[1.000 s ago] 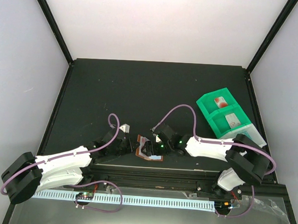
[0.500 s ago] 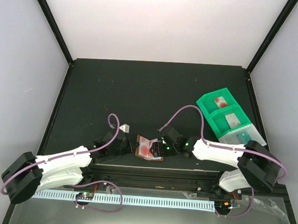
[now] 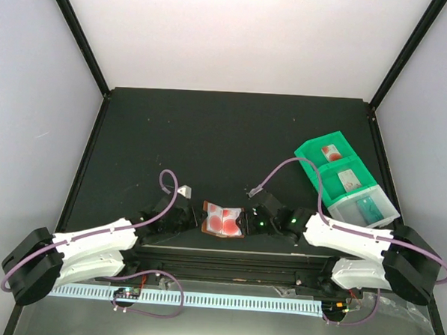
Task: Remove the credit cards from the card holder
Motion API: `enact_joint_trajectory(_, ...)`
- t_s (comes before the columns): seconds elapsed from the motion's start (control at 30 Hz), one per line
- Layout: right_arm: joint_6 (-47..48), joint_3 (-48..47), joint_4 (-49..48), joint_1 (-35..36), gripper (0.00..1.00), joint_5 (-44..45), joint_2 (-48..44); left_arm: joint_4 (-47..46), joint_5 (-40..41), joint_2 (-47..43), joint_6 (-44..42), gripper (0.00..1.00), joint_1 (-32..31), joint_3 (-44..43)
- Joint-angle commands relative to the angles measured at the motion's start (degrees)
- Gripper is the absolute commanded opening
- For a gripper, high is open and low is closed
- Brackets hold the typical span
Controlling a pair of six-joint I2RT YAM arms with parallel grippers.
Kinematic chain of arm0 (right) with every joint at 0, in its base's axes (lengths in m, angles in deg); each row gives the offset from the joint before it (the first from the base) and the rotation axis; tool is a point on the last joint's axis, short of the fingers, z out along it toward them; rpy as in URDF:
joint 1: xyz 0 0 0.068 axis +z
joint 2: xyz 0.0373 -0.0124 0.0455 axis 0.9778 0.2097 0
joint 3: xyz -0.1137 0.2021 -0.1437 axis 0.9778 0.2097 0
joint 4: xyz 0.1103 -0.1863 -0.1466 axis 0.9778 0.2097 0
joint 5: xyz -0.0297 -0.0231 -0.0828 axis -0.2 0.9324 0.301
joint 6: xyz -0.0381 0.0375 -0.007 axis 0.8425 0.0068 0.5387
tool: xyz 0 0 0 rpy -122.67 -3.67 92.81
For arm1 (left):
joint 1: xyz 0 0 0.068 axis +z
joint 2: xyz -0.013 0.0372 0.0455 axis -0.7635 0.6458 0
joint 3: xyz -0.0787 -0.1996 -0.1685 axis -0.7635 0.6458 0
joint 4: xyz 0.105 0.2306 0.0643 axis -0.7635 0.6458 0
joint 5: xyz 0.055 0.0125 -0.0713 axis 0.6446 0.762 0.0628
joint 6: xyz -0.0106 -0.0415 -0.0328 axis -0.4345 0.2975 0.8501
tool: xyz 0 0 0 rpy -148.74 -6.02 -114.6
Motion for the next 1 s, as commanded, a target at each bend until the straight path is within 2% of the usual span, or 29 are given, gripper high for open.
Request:
enact_joint_trajectory(0.0,1.49,-2.01,-3.28,0.16,0.54,-1.91,2.61,4.43,2.93,-3.43,0.25,0.31,0.77,-1.94)
enact_joint_trajectory(0.07,1.76,-3.03,-4.19,0.14,0.47,-3.23,4.34,6.1,3.73,-5.76,0.38,0.45,0.9,-2.02)
enact_joint_trajectory(0.1,1.82,-3.47,-4.57,0.09,0.44,-3.72,5.1,6.73,4.06,-6.9,0.39,0.49,0.91,-2.03)
enact_joint_trajectory(0.2,2.05,-4.67,-5.39,0.07,0.38,-4.13,7.14,6.7,3.99,-9.16,-0.11,0.54,1.02,-1.97)
enact_joint_trajectory(0.37,2.28,-5.15,-6.37,-0.48,0.34,-3.13,9.31,1.84,-0.14,-7.29,-1.16,0.53,1.05,-2.1)
enact_joint_trajectory(0.7,2.43,-3.71,-8.51,-0.98,0.25,-2.02,13.42,-13.11,-9.57,6.29,-3.14,0.42,1.05,-2.03)
enact_joint_trajectory(0.97,2.55,-0.19,-11.69,-1.11,0.16,-1.41,15.7,-18.68,-11.19,14.24,-3.75,0.4,1.01,-1.66)
